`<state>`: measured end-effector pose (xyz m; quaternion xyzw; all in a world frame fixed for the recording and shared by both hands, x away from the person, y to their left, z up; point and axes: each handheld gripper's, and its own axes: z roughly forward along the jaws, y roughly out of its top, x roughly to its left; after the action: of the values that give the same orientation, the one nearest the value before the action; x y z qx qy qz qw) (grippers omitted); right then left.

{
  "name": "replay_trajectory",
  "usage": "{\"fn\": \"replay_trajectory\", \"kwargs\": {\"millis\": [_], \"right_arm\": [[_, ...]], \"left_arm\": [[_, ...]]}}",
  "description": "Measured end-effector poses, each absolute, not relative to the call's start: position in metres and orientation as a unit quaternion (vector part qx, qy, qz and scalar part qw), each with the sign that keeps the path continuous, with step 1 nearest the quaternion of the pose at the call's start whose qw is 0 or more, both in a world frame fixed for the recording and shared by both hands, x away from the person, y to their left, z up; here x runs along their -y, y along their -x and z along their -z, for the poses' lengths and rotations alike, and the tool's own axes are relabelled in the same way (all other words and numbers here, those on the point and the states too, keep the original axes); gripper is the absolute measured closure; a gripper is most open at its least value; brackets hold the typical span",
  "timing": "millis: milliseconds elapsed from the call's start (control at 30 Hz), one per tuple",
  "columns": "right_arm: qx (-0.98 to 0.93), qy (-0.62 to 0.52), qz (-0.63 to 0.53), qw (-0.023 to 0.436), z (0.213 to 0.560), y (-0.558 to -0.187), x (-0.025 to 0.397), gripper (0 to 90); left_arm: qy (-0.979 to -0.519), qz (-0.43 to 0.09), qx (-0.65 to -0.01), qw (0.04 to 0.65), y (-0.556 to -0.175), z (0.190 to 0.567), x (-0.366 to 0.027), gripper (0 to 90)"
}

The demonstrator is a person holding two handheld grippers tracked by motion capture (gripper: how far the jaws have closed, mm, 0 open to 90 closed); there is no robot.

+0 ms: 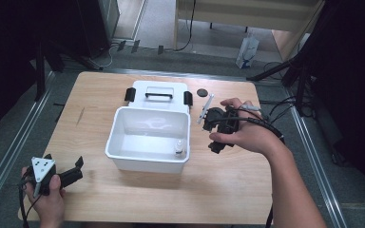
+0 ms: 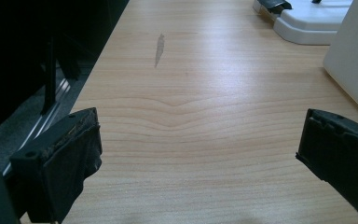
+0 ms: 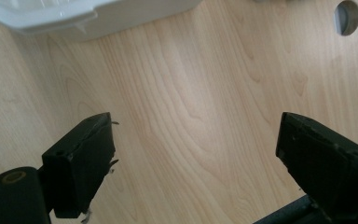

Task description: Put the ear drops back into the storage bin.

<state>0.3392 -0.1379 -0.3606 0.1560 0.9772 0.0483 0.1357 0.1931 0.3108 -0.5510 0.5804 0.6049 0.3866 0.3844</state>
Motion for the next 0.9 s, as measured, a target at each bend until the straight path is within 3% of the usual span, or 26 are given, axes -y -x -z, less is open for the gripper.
{"fn": "replay_trajectory", "kwargs": {"millis": [833, 900], "right_arm": [[-0.966, -0.223, -0.076, 0.109, 0.422, -0.322, 0.202, 12.9], [-0.964, -0.233, -0.093, 0.09, 0.428, -0.319, 0.208, 12.8]], "left_arm": [[-0.583, -0.392, -0.602, 0.379, -0.193, 0.551, -0.309, 0.3], [-0.583, -0.393, -0.602, 0.378, -0.193, 0.551, -0.309, 0.3]]}}
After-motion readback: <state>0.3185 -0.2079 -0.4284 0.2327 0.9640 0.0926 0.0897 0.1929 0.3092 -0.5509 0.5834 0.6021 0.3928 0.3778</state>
